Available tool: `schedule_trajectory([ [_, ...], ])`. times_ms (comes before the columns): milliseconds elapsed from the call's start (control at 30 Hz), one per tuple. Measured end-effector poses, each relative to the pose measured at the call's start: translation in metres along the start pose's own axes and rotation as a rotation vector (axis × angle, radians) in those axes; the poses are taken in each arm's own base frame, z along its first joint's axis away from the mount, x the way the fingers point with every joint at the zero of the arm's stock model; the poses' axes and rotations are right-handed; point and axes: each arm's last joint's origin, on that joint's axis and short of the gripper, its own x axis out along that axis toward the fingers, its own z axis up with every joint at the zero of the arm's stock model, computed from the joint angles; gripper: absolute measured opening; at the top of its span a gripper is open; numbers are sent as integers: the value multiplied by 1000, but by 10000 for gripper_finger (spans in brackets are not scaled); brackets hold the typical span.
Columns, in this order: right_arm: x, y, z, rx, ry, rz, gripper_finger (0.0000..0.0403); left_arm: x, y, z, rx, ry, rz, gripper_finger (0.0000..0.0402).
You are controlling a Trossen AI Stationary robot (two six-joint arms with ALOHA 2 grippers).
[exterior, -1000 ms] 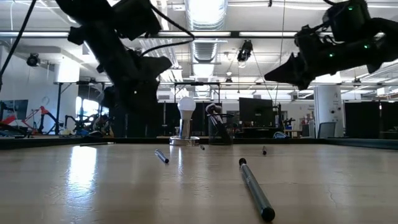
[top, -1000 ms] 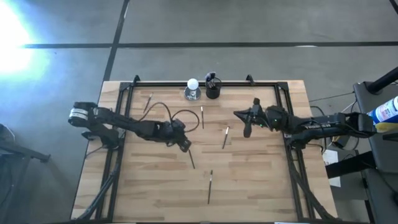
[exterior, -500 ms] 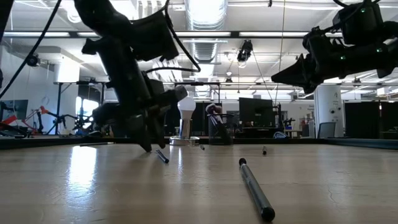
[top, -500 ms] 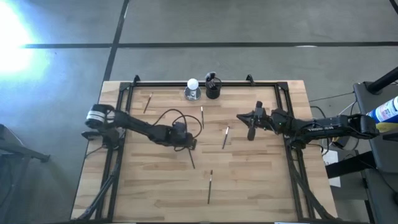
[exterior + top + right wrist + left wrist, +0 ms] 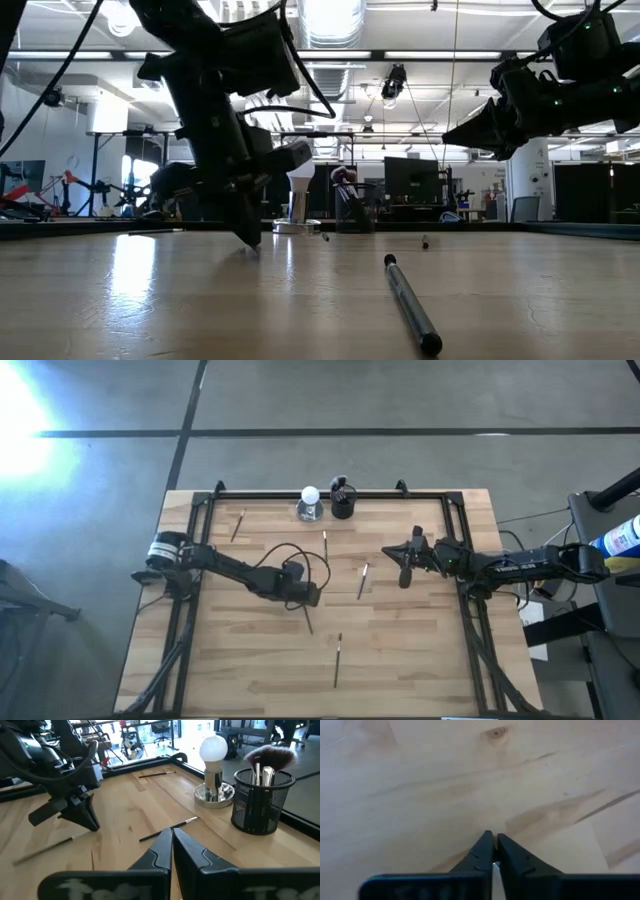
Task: Pick & Place Makeup Supplies
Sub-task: Put the makeup brush into the black makeup holder
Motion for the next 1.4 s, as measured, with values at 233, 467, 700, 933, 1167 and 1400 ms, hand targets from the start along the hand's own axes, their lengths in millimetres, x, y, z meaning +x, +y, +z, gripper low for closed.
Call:
schedule_trajectory([
  [233,0,0,-1,0,1,0,11,-18,-2,1,88,-8,-41,1],
  [467,0,0,-1,-9,1,-2,11,-52,-4,16,128,-159,-116,0],
  [700,0,0,-1,-17,4,-3,11,-70,-15,27,159,-288,-240,0],
  [933,-1,-1,-5,-43,20,-5,11,-74,-32,34,207,-394,-383,0],
  [1167,-1,-1,-6,-53,25,-4,11,-71,-40,38,234,-473,-458,0],
  [1400,-1,-1,-7,-60,28,-4,11,-52,-41,36,262,-465,-466,0],
])
